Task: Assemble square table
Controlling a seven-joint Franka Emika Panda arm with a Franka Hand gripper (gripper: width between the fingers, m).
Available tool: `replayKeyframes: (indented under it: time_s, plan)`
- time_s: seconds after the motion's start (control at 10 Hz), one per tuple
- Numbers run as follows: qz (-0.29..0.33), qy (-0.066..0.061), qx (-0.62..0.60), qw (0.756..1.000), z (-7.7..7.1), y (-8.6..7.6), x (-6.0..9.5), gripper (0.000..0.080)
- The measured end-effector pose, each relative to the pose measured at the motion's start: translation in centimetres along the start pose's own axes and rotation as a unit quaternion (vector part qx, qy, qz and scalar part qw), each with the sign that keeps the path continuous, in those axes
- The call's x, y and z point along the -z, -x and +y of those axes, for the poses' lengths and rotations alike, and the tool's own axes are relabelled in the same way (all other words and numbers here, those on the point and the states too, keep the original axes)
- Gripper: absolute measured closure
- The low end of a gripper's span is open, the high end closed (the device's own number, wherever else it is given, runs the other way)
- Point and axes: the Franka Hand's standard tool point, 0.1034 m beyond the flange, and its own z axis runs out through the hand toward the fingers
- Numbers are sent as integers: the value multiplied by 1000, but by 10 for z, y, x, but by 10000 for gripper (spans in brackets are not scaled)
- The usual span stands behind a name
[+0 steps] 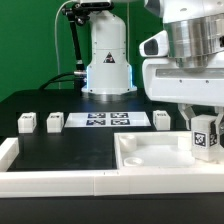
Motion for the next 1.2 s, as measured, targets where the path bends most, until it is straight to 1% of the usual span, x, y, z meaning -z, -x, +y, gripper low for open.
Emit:
replayKeyframes:
  time_s: [0.2, 0.4, 0.5, 0.6, 0.7, 0.8, 0.9, 1.1, 1.2]
  plan:
    - [-1, -1, -36, 999, 0, 0, 0, 508]
    - [-2, -2, -44, 999, 0, -1, 0, 508]
    - [-2, -2, -24, 1000, 0, 0, 0, 508]
    - [-2, -2, -22, 1000, 0, 0, -1, 314]
    - [-4, 1, 2, 1000, -1, 2, 0, 206]
    - [-4, 3, 62, 998, -2, 3, 1, 206]
    - [-4, 2, 130, 992, -3, 2, 1, 161]
    - [-4, 2, 226, 974, -4, 2, 2, 153]
    - [-4, 3, 287, 958, -5, 1, 3, 153]
